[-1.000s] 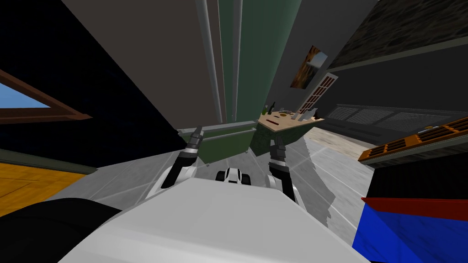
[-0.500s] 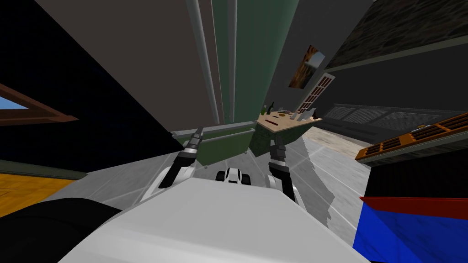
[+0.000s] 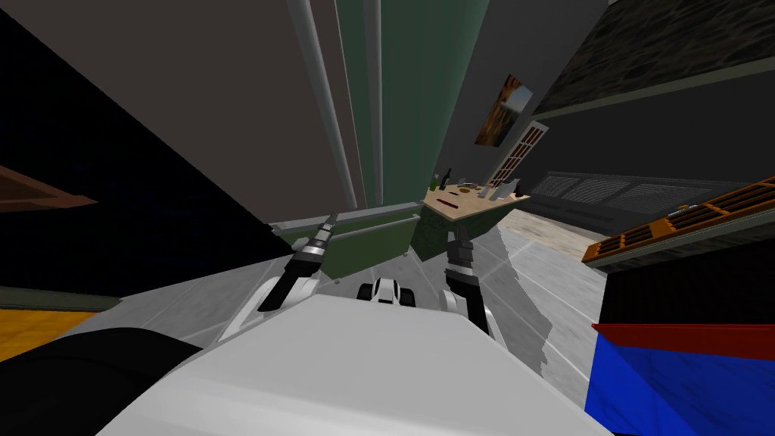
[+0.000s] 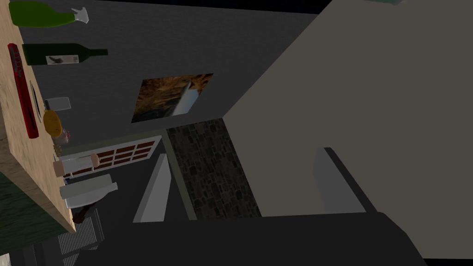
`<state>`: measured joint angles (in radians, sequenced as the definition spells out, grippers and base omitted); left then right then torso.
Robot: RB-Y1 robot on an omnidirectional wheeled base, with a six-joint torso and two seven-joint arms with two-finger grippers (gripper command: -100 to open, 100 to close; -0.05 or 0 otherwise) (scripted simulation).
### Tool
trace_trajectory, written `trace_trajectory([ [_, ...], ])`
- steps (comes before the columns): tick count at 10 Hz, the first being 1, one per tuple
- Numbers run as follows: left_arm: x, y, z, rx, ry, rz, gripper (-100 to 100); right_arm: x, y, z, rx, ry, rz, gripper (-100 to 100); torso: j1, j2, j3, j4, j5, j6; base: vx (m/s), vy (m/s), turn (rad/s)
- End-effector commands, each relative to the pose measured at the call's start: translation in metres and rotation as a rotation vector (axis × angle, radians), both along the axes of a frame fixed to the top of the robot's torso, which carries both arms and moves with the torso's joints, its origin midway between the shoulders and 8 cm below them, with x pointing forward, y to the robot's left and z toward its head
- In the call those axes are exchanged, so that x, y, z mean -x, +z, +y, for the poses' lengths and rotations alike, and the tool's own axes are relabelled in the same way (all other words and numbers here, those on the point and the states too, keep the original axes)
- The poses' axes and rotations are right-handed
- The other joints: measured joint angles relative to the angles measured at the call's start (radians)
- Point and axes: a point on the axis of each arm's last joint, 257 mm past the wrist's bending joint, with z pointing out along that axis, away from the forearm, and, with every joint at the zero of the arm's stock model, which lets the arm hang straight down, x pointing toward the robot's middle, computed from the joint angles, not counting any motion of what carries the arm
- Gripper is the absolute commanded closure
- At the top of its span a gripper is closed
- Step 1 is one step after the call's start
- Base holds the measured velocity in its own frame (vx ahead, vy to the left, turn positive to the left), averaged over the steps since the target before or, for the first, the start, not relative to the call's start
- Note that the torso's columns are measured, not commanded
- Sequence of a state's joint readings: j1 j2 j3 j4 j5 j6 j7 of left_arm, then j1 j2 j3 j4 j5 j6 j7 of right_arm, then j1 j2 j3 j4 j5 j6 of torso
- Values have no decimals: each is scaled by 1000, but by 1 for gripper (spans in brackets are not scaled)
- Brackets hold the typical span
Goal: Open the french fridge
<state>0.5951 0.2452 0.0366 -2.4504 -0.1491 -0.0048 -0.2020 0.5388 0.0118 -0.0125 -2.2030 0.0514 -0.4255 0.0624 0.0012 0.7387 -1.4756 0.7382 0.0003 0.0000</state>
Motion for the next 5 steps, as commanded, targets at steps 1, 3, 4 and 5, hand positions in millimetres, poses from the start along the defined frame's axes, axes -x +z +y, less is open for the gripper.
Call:
trace_trajectory([
  [1,-1,-20,9,-63,28,79,-100,0,0,0,0,0,0,0,-1,-1,-1,0,0,0,100,-33,-53],
  [3,-1,-31,16,-107,42,126,-100,0,0,0,0,0,0,0,-2,-1,-1,0,-1,0,77,-29,-38],
  [4,-1,-36,19,-130,49,148,-100,0,0,0,0,0,0,0,-1,0,0,0,0,0,60,-29,-46],
  [5,-1,-41,21,-153,55,169,-100,0,0,0,0,0,0,0,-1,1,0,0,0,0,73,-34,-44],
])
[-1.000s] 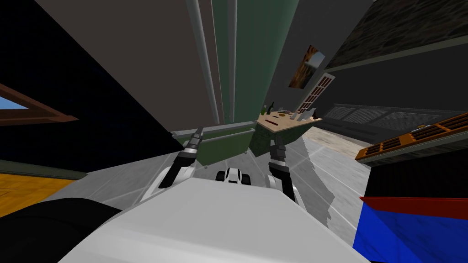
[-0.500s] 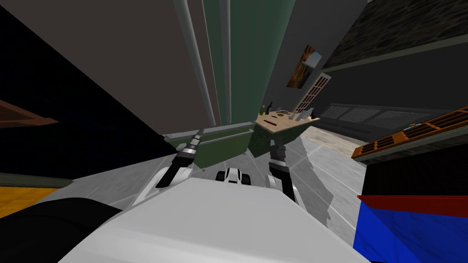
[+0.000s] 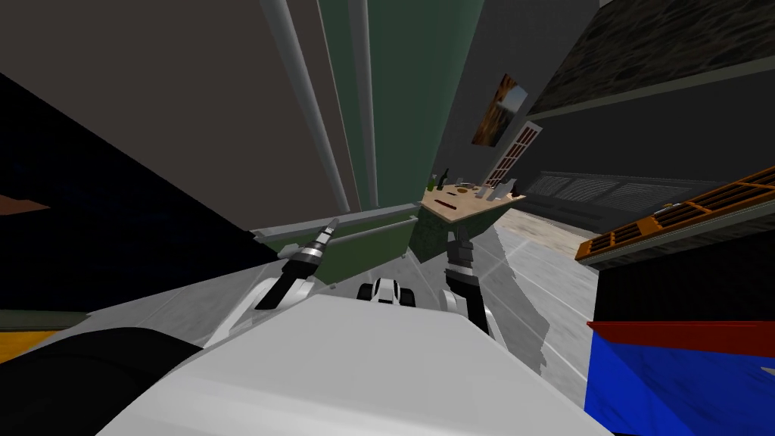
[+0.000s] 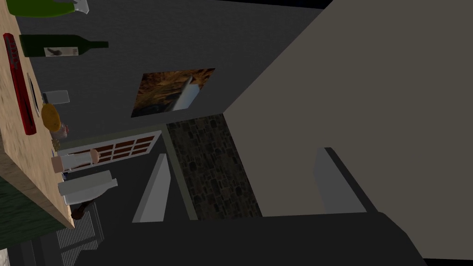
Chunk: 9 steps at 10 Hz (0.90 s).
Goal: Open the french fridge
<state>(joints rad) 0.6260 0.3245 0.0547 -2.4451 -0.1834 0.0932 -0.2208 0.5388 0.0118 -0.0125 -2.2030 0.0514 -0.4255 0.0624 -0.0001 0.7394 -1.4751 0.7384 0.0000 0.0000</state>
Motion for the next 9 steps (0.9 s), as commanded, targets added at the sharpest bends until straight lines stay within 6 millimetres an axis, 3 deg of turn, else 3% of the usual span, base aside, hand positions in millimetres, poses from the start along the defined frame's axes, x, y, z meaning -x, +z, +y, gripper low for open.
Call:
trace_trajectory([
  [1,2,-11,8,-62,17,57,-100,0,0,0,0,0,0,0,0,-1,-1,0,0,0,81,-30,-43],
  [4,4,-14,13,-128,30,98,-100,0,0,0,0,0,0,0,0,-1,-1,0,0,0,68,-26,-38],
  [9,14,24,-2,-199,17,58,-100,0,0,0,0,0,0,0,0,0,0,0,0,0,58,-15,-29],
])
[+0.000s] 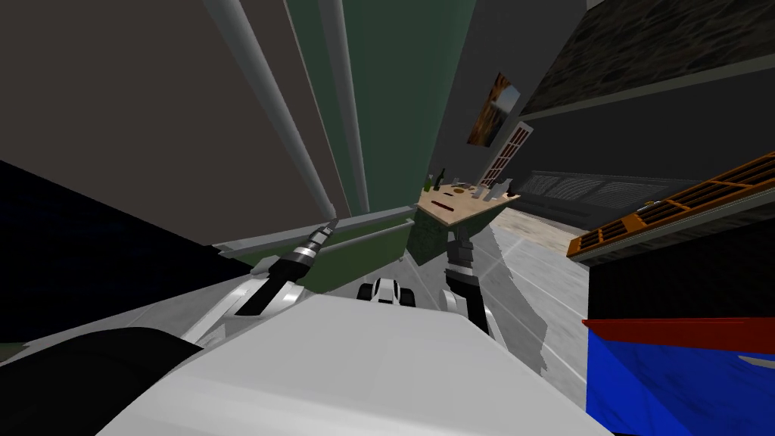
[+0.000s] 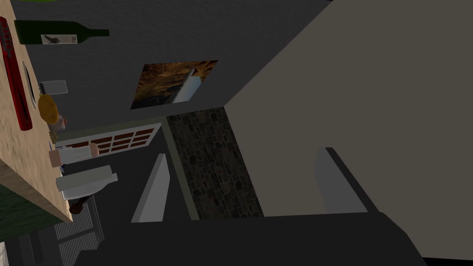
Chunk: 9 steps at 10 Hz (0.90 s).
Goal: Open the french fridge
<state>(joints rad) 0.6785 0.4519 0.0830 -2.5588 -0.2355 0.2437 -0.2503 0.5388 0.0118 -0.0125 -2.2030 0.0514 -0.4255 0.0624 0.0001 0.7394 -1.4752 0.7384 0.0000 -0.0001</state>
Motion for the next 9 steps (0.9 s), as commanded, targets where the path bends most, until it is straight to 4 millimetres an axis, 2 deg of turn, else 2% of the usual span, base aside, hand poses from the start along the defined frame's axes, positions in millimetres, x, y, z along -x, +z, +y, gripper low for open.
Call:
trace_trajectory([
  [1,3,10,-5,-7,-7,-14,-100,0,0,0,0,0,0,0,0,1,0,0,0,0,11,-3,-2],
  [2,4,19,-1,-8,-1,-15,-100,0,0,0,0,0,0,0,1,0,0,0,0,0,102,-13,-43],
  [3,4,15,-4,-9,-5,-16,-100,0,0,0,0,0,0,0,0,-5,-3,-1,0,0,64,-7,-9],
  [4,4,15,-3,-8,-4,-15,100,0,0,0,0,0,0,0,0,-3,-2,-1,0,0,7,-3,-7],
  [5,3,19,-20,-8,-61,-22,100,0,0,0,0,0,0,0,2,-1,0,-1,1,-1,-140,92,-179],
  [6,3,19,-20,-8,-61,-22,100,0,0,0,0,0,-1,0,14,4,3,-1,6,-3,-192,108,-149],
  [9,1,20,-42,-7,-139,-24,100,0,0,0,0,0,-1,0,13,8,6,2,5,-8,-221,82,-122],
])
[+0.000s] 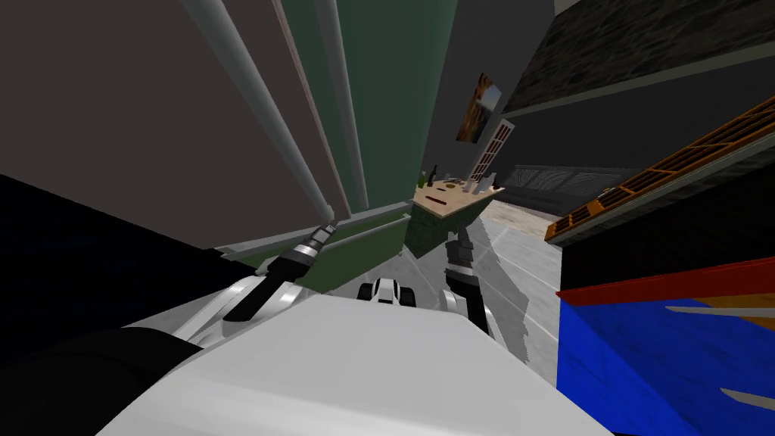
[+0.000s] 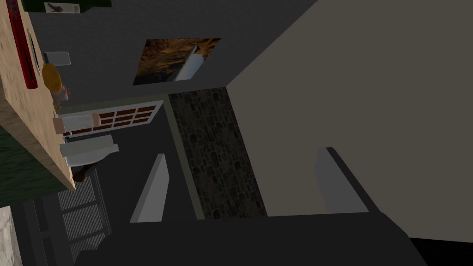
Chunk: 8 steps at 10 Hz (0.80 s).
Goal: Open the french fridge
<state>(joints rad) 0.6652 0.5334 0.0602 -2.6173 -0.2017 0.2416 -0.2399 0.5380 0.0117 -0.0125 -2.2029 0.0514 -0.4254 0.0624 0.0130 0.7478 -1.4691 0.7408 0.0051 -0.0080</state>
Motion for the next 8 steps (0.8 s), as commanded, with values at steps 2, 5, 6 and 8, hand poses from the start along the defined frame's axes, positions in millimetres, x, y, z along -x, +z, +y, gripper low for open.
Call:
trace_trajectory([
  [2,-1,-2,-22,-3,-81,8,100,0,0,0,0,0,0,0,0,-5,-4,-1,-1,1,-238,118,-130],
  [5,1,-2,-43,-3,-156,12,100,0,0,0,0,0,0,0,-2,-7,-6,-1,-2,1,-234,107,-125],
  [6,0,-2,-42,0,-149,11,100,0,0,0,0,0,0,0,-1,-8,-6,0,-2,2,-107,41,-72],
  [8,4,-4,-59,2,-210,15,100,0,0,0,0,0,0,0,-5,-11,-9,-2,-4,6,-173,98,-155],
])
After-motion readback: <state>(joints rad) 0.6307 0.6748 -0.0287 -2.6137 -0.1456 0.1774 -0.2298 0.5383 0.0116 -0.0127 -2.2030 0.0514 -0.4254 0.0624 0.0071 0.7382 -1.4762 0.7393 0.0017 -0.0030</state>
